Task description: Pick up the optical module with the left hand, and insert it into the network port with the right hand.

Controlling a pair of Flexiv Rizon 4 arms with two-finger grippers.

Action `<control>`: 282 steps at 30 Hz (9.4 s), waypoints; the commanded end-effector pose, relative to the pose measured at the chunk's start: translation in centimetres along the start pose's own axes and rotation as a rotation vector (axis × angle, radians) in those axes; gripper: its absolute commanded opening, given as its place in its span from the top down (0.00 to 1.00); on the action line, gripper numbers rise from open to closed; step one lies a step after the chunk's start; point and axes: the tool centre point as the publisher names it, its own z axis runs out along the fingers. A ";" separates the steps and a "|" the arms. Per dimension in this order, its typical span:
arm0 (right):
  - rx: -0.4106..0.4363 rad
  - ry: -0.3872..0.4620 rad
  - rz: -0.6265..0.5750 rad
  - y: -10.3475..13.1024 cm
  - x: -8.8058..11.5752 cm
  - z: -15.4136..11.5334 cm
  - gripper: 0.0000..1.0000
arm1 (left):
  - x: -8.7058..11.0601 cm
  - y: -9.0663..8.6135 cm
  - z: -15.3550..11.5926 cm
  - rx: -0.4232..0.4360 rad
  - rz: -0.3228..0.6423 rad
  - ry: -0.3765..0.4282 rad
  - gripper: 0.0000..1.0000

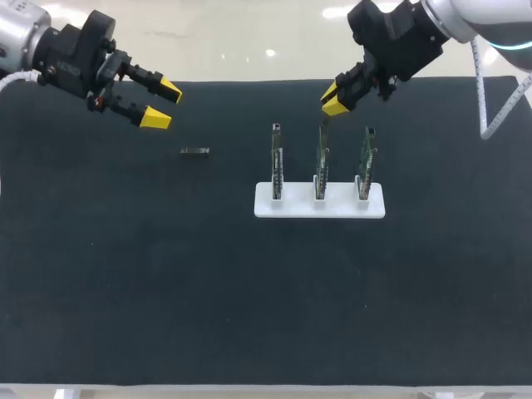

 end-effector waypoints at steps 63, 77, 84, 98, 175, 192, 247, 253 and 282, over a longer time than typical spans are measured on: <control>0.005 0.016 0.056 0.0 1.4 2.1 1.00 | 0.0 0.1 0.0 0.001 -0.001 0.003 0.00; -0.005 0.022 0.067 0.1 2.1 3.1 1.00 | 0.0 0.1 0.0 0.001 -0.001 0.003 0.00; -0.002 0.031 0.080 0.2 2.5 3.8 1.00 | 0.0 0.1 0.0 0.001 -0.001 0.003 0.00; -0.007 0.106 0.084 0.3 2.5 4.4 1.00 | 0.0 0.1 0.0 0.001 -0.001 0.003 0.00; 0.106 -0.008 -0.032 1.9 2.5 -14.1 0.00 | 0.0 0.1 0.0 0.001 -0.001 0.003 0.00; 0.106 -0.008 -0.032 1.9 2.5 -14.1 0.00 | 2.2 0.0 -1.9 -0.052 0.068 0.261 0.00; 0.106 -0.008 -0.032 1.9 2.5 -14.1 0.00 | 16.2 14.8 2.8 -0.069 -0.037 0.999 0.00; 0.106 -0.008 -0.032 1.9 2.5 -14.1 0.00 | 16.9 14.6 2.9 -0.080 -0.041 0.973 0.00; 0.106 -0.008 -0.032 1.9 2.5 -14.1 0.00 | 18.3 14.4 3.7 -0.111 -0.020 0.941 0.00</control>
